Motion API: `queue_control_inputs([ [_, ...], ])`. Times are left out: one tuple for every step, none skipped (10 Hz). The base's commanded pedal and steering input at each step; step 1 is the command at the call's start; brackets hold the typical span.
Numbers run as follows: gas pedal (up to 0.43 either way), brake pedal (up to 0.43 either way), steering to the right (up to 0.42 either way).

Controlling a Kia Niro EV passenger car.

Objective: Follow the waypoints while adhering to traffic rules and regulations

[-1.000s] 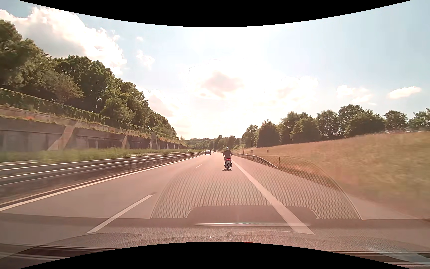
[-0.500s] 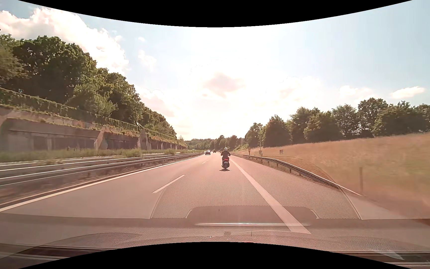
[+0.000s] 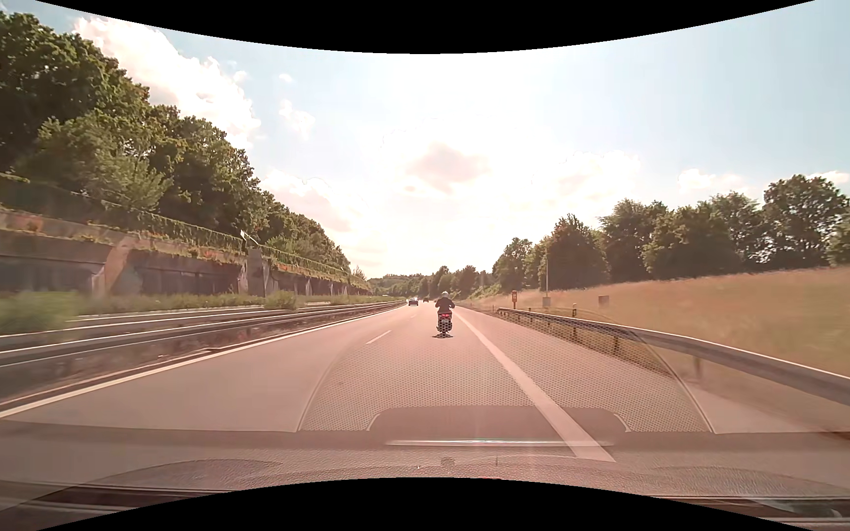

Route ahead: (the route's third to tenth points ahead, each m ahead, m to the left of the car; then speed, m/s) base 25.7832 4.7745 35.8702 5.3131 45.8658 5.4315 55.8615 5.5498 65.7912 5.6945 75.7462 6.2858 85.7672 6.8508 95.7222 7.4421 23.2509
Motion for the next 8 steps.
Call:
queue_control_inputs([
  [0.287, 0.006, -0.008],
  [0.287, 0.012, -0.007],
  [0.287, 0.012, -0.006],
  [0.287, 0.012, -0.005],
  [0.287, 0.012, -0.005],
  [0.287, 0.012, -0.005],
  [0.287, 0.012, -0.004],
  [0.287, 0.012, -0.002],
])
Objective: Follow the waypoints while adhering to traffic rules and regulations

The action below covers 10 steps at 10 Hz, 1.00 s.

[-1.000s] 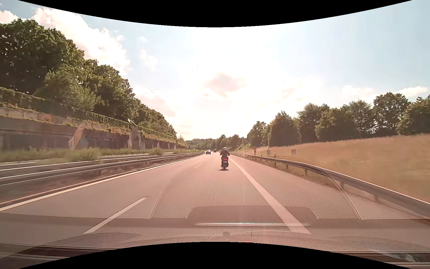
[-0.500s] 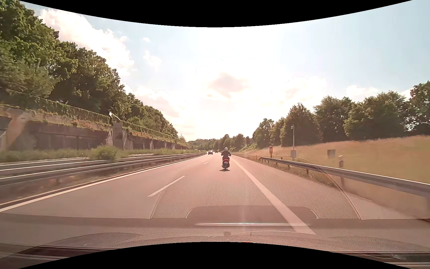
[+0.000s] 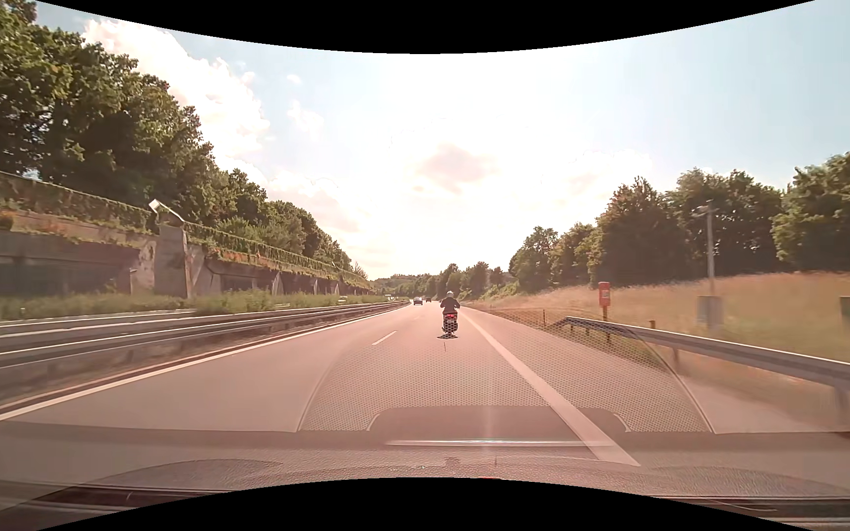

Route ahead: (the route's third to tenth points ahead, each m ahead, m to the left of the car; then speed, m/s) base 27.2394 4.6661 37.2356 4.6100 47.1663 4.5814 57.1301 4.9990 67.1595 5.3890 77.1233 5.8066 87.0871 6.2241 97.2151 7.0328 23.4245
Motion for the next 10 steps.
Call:
queue_control_inputs([
  [0.287, 0.012, -0.003],
  [0.287, 0.012, -0.002],
  [0.287, 0.012, -0.002],
  [0.287, 0.012, -0.002],
  [0.280, 0.012, -0.002],
  [0.280, 0.012, -0.001],
  [0.280, 0.006, -0.002],
  [0.280, 0.012, -0.002],
  [0.268, 0.012, -0.001],
  [0.248, 0.012, -0.001],
])
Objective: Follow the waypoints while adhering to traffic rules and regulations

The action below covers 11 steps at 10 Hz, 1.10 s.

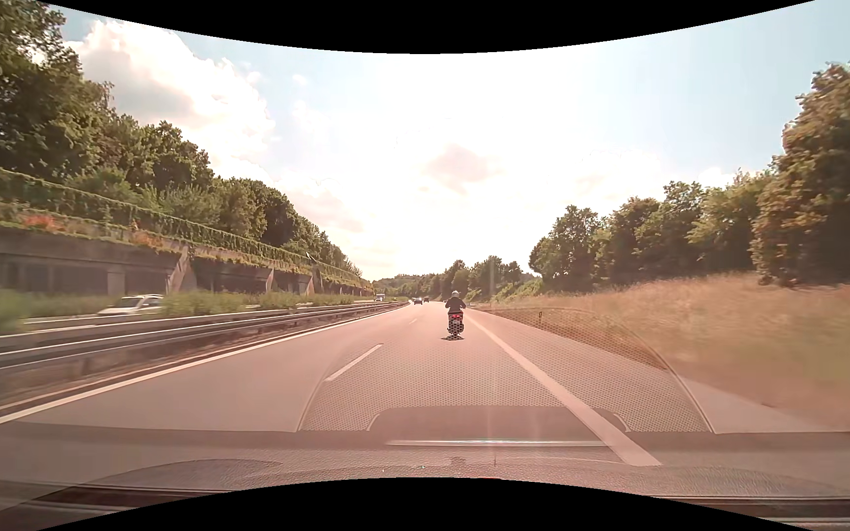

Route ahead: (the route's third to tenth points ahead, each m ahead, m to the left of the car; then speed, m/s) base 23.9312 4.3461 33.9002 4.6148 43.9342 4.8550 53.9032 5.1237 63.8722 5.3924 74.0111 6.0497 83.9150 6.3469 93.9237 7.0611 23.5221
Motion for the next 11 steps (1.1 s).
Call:
queue_control_inputs([
  [0.240, 0.012, -0.001],
  [0.220, 0.012, -0.002],
  [0.209, 0.012, -0.003],
  [0.209, 0.012, -0.003],
  [0.197, 0.006, -0.002],
  [0.197, 0.012, -0.001],
  [0.197, 0.012, 0.000],
  [0.197, 0.012, 0.000],
  [0.197, 0.006, 0.001],
  [0.197, 0.012, 0.001],
  [0.209, 0.012, 0.000],
])
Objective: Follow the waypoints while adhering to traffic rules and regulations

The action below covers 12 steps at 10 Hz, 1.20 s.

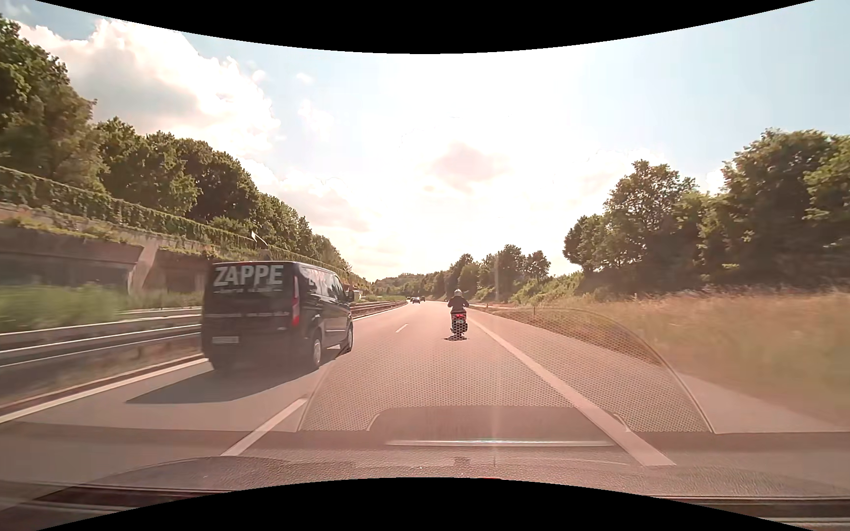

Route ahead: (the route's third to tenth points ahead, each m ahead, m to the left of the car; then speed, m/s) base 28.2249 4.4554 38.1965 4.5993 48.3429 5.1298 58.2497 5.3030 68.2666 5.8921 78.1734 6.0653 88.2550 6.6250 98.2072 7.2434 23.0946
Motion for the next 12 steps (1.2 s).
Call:
queue_control_inputs([
  [0.220, 0.012, 0.000],
  [0.228, 0.012, -0.001],
  [0.228, 0.012, -0.003],
  [0.228, 0.012, -0.004],
  [0.228, 0.012, -0.004],
  [0.228, 0.006, -0.004],
  [0.228, 0.012, -0.004],
  [0.228, 0.012, -0.004],
  [0.228, 0.012, -0.004],
  [0.228, 0.012, -0.004],
  [0.228, 0.012, -0.004],
  [0.228, 0.012, -0.004],
])
